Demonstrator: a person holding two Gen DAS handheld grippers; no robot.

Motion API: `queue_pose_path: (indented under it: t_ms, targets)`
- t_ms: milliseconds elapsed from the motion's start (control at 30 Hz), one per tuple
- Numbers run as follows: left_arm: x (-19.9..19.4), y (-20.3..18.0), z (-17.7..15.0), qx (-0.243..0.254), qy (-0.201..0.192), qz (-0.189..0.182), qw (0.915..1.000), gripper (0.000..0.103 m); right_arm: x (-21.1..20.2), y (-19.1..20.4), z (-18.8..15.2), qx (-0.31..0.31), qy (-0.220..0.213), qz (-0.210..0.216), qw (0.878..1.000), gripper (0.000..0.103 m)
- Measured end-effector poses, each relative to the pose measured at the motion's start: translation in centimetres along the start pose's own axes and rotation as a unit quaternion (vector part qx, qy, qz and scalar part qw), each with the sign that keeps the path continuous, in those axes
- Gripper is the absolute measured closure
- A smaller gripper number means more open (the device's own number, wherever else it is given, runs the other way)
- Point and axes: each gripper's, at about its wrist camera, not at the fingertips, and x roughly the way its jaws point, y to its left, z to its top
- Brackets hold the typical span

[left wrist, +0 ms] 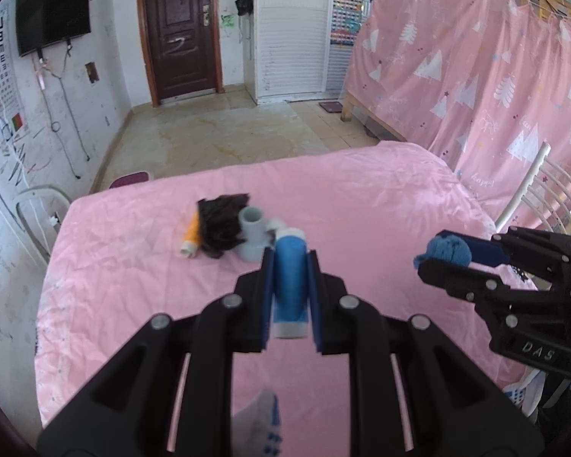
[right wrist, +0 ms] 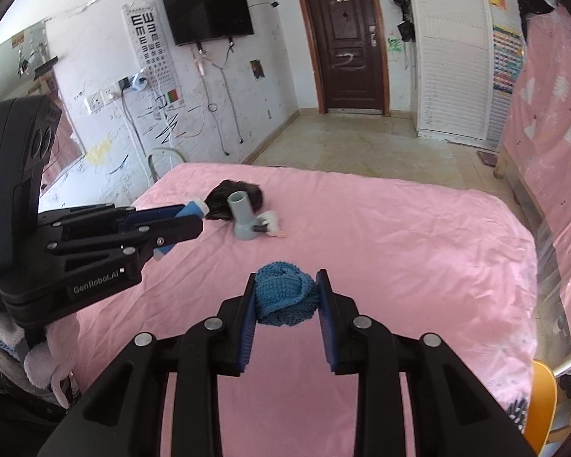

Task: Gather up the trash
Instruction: 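Carry both items to the orange bucket and open both tools to drop them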

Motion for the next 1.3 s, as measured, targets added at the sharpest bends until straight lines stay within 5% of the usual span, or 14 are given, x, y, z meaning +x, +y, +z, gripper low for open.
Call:
queue_pose_path:
  t_ms: [1300]
  targets:
    - [4.4,-22.0,2.4,0.099,0.026,-0.152,0.9830,0.087,-12.2,-19.2,-10.9,0.143,-0.049,-0.136,0.979,0.084]
